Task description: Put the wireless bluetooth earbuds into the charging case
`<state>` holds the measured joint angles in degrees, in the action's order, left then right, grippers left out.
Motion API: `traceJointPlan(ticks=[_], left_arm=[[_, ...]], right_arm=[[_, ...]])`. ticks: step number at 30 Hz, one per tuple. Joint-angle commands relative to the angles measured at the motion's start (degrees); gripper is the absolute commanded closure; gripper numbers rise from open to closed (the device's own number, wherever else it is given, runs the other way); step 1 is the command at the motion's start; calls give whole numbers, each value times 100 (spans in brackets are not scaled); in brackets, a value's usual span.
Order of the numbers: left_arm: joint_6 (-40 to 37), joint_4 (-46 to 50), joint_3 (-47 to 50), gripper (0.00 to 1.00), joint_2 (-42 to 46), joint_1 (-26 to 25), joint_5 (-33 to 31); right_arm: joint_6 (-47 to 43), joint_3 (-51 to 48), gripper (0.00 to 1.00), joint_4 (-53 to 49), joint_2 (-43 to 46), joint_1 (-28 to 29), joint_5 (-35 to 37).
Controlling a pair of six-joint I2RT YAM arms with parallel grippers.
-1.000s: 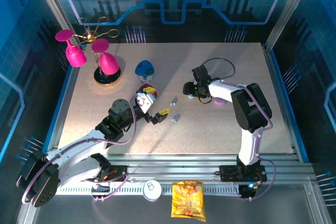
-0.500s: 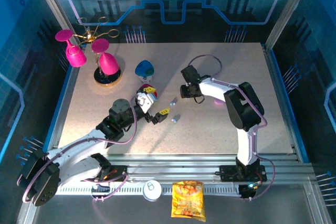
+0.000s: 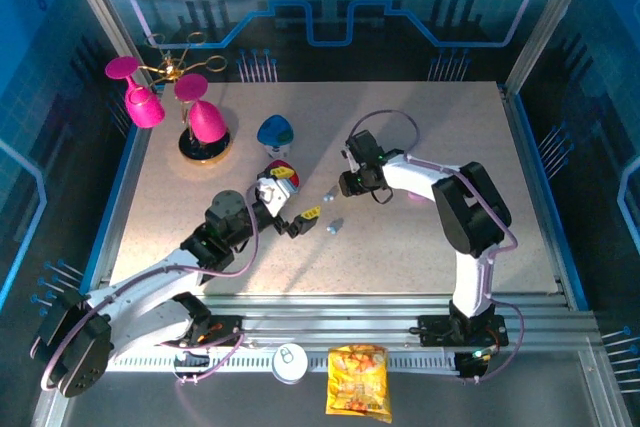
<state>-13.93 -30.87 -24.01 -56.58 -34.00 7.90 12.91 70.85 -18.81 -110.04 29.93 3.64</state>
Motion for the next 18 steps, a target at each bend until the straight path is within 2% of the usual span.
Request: traceJointPlan(ticks=[1,6,11,14,18], left_arm=[[265,-29,54,1,103,115,-17],[347,-144,53,1,39,135,58],[326,-253,46,1,-11,134,63],[305,-194,2,1,6,130,70],[234,-42,-65,1,36,135,102]], right_arm=[[-929,-133,65,-55,478,-45,-783],[-1511,-86,65,-890,494,-49,-1033],[-1133,75,63,-1271,120,-32,-890],[-905,-67,57,-1022,179,-23,-739],[-476,-333,44,-585,593,53,-484]])
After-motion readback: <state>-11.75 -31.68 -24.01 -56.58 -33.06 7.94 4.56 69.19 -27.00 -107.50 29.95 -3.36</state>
